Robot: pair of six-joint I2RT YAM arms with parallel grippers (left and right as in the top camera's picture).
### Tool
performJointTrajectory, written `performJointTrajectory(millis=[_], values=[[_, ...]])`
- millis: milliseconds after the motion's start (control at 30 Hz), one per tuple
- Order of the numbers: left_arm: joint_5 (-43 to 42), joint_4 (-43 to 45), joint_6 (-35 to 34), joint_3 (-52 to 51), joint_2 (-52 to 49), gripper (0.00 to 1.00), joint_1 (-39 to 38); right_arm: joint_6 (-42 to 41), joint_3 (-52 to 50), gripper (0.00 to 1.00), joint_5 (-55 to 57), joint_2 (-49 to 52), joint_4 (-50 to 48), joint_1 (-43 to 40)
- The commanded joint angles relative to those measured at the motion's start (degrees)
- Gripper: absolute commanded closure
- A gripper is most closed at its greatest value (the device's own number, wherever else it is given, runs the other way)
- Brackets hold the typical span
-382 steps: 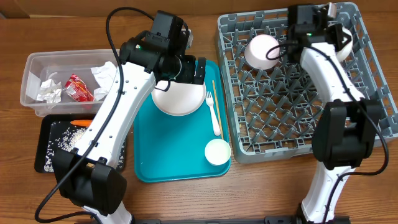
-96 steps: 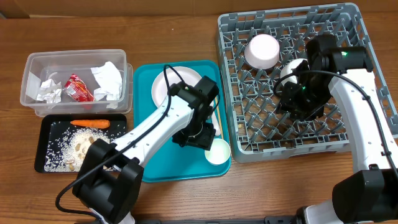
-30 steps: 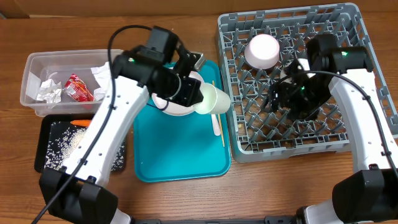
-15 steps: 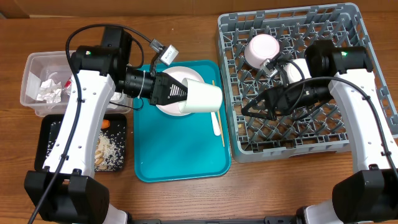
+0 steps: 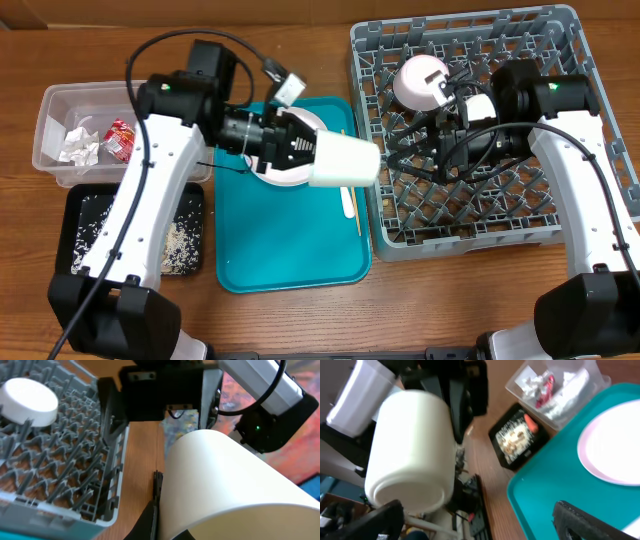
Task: Sort waste into correct bins and load items into the dishwasher
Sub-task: 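Lift the cup with the left gripper and hold it toward the right gripper, then close the right gripper on the cup held by the left gripper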
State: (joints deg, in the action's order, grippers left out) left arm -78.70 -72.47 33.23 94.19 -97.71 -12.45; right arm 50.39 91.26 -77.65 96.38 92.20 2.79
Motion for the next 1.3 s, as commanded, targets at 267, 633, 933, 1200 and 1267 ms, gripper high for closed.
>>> performJointTrajectory(millis=[267, 633, 933, 1200, 1267], values=[[-0.3, 8.2, -4.9, 0.4, -0.7, 0.96, -1.0, 1.1, -0.2, 0.04, -5.4, 0.2, -0.9, 5.0], [8.6, 10.4, -9.3, 0.4, -1.2, 0.96, 1.5, 1.1, -0.2, 0.04, -4.9, 0.2, -1.7, 5.2], [11.2, 10.4, -9.3, 0.3, -1.4, 0.96, 1.6, 1.1, -0.2, 0.00, -6.7, 0.2, -1.0, 5.2], [11.1, 11.0, -9.3, 0.3, -1.4, 0.96, 1.5, 1.1, -0.2, 0.00, -7.5, 0.2, -1.9, 5.3], [9.9, 11.5, -9.2, 0.3, -1.4, 0.96, 1.4, 1.1, -0.2, 0.00, -7.4, 0.2, -3.0, 5.3]])
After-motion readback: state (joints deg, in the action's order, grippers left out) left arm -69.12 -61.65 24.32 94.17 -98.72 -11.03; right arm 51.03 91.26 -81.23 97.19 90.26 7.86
